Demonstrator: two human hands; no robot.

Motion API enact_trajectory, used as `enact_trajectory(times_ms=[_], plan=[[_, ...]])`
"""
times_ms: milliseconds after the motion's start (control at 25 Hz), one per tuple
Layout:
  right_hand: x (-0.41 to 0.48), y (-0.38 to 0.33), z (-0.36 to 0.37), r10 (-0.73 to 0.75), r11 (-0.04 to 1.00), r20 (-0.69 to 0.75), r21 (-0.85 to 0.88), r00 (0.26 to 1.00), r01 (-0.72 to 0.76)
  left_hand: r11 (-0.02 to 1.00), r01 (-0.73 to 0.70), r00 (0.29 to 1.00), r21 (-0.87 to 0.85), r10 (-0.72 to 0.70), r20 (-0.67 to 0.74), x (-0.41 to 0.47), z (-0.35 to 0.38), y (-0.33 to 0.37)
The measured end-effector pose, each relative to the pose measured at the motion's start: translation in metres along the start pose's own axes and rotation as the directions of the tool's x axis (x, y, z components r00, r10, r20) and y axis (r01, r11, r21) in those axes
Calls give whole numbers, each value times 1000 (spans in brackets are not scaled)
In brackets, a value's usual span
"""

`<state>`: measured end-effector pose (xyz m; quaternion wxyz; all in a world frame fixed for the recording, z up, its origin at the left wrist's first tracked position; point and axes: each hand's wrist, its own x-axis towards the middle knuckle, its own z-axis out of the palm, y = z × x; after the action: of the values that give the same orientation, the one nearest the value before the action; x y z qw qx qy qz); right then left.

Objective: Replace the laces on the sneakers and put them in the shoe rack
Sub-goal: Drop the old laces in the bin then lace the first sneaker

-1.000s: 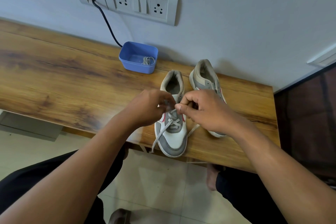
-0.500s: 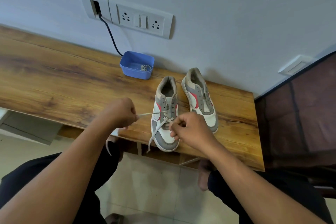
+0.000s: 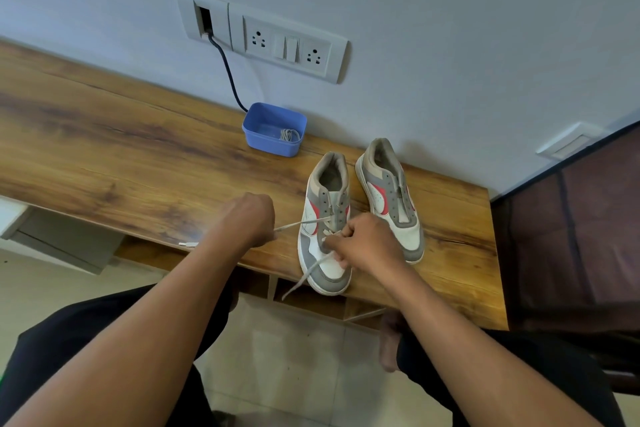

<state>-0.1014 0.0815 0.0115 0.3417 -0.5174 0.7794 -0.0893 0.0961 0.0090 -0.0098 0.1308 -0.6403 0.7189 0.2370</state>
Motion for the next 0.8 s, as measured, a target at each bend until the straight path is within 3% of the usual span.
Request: enact_trajectory(times_ms=[120,320,400,480,560,680,800], plan=[[0,6,-33,40,995,109,82,993,-49,1000,-27,999,-16,27,-18,-2,-2,-1],[-12,21,-76,21,999,170,24,985,-25,995,-66,997,-73,64,-36,-8,-5,5],[-9,24,-75,-22,996,167,90,986,7,973,-153,983,-173,131,-132,-7,-9,15],[1,20,-66,-117,992,90,46,989,113,937,-237,961,-257,187,-204,-3,-13,29],[12,12,-54,-213,974,77,-63,974,218,935,-272,953,-228,229,-198,0,-15,41],[26,11,-36,-240,953,171,-147,955,266,960,-263,956,-97,246,-163,8,-10,52],[34,18,-30,-265,935,197,-188,944,302,961,-267,950,-70,251,-188,16,-15,54]])
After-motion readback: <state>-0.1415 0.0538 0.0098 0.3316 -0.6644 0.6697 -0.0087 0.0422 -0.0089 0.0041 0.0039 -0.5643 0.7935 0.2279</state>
